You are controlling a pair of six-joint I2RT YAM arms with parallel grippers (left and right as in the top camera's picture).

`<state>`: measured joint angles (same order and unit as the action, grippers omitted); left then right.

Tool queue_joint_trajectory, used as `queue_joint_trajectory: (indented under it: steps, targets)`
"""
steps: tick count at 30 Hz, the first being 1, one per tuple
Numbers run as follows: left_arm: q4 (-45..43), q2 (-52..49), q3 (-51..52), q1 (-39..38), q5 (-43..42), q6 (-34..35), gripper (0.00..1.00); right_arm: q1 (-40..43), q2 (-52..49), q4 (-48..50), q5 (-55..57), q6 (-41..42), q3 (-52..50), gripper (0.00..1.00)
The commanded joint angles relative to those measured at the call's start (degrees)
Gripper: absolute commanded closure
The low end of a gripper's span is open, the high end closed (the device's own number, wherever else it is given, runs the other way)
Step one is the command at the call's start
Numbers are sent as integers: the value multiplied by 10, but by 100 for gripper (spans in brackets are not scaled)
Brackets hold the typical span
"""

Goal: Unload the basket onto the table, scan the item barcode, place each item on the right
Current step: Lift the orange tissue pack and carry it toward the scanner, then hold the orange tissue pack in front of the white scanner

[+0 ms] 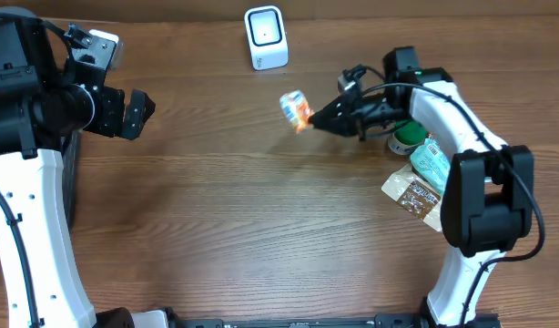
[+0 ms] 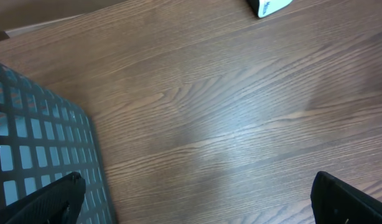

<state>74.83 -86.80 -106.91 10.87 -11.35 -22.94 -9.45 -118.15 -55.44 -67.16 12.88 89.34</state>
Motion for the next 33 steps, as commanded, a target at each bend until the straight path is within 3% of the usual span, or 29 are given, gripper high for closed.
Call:
queue_joint_trajectory:
  steps: [1, 4, 11, 14, 17, 25, 33]
  targets:
    - [-1, -1, -9, -4, -2, -13, 0, -56, 14, 1, 194, 25, 8, 96]
    - [0, -1, -9, -4, -2, -13, 0, -98, 14, -10, 297, 41, 42, 96]
    - [-1, -1, -9, -4, -2, -13, 0, -189, 14, -84, 680, 84, 243, 96]
    - [-1, -1, -9, -4, -2, -13, 0, -215, 14, -50, 836, 84, 295, 96]
    - [-1, -1, -9, -4, -2, -13, 0, -230, 11, 48, 960, 52, 297, 96]
    - [-1, -1, -9, -4, -2, -13, 0, -226, -87, 368, 997, -170, 296, 96]
    - [-1, -1, -9, -4, -2, -13, 0, -223, -203, 507, 1029, -356, 296, 96]
